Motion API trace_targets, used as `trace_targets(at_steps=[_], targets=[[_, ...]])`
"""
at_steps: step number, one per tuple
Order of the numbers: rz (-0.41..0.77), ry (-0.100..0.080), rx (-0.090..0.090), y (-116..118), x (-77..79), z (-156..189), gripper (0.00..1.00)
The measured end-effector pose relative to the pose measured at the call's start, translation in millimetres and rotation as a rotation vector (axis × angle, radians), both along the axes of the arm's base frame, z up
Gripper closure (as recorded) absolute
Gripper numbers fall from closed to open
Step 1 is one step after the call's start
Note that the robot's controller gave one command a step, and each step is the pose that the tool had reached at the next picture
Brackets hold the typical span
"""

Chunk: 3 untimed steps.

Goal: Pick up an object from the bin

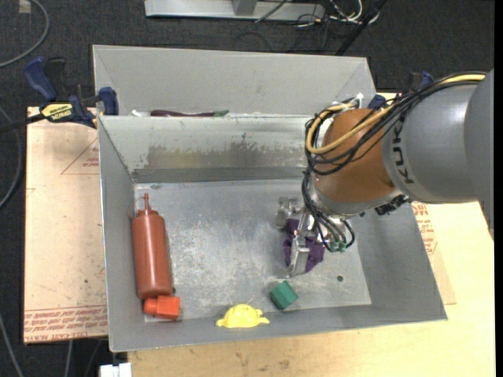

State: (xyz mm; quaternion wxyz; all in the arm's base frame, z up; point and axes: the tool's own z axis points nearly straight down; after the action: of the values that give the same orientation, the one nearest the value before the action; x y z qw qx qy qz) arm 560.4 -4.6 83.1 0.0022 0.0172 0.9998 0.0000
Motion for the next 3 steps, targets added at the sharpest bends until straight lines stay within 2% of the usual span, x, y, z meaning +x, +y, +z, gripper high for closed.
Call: trace_targets(at_steps=[1, 2, 3], targets=[[0.154, -0.002, 0.004, -17, 9.2, -4, 0.0], [0.055, -0.002, 0.002, -38, 9.5, -8, 0.0], [0.308, -0.006, 0.003, -55, 29.2, -6, 0.0]])
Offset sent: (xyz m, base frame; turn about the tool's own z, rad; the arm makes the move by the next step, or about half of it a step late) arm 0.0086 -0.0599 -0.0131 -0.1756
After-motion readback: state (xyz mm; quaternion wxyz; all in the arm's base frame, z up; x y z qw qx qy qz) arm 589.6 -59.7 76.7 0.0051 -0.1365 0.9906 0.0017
